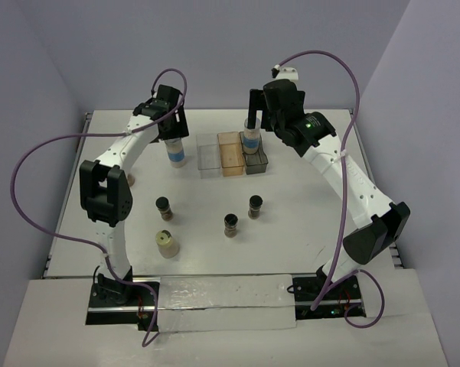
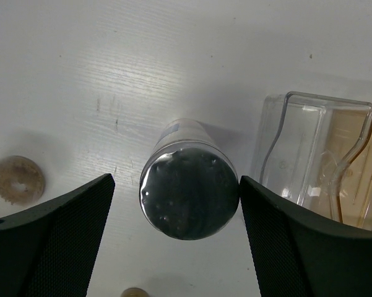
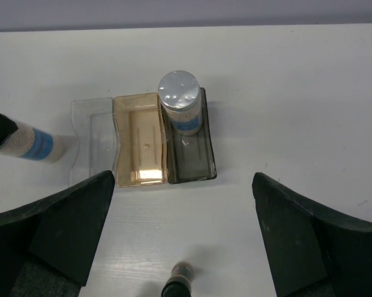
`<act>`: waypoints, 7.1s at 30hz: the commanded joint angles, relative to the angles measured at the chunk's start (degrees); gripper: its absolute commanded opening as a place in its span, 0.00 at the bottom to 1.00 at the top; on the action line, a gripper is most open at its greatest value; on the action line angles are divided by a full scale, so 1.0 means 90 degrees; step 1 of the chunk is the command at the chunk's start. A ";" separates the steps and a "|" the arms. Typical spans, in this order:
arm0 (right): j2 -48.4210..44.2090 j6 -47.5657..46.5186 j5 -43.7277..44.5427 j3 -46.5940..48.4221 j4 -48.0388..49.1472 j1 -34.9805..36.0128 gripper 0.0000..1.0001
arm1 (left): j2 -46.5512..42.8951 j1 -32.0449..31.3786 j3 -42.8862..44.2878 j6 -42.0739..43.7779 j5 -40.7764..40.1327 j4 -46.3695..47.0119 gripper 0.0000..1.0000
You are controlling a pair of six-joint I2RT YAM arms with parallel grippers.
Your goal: Organize the condiment bottles
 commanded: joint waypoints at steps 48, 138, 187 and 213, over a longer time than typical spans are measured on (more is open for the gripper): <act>-0.3006 0.1325 0.0895 -0.2839 0.1268 -0.1567 1.00 | 0.0670 -0.2513 0.3728 0.0905 0.0521 0.0053 0.10; -0.3502 0.1213 -0.1225 -0.4174 0.1890 -0.2643 1.00 | -0.3548 -0.0357 -0.2628 -0.0948 -0.1347 0.0035 0.98; -0.3179 0.1165 -0.1389 -0.4132 0.1996 -0.2638 1.00 | -0.1772 0.2498 -0.3365 -0.2060 -0.0354 0.0953 0.68; -0.3128 0.1265 -0.1436 -0.4167 0.2025 -0.2626 1.00 | -0.1954 0.1596 -0.2224 -0.1243 -0.0474 0.0364 0.10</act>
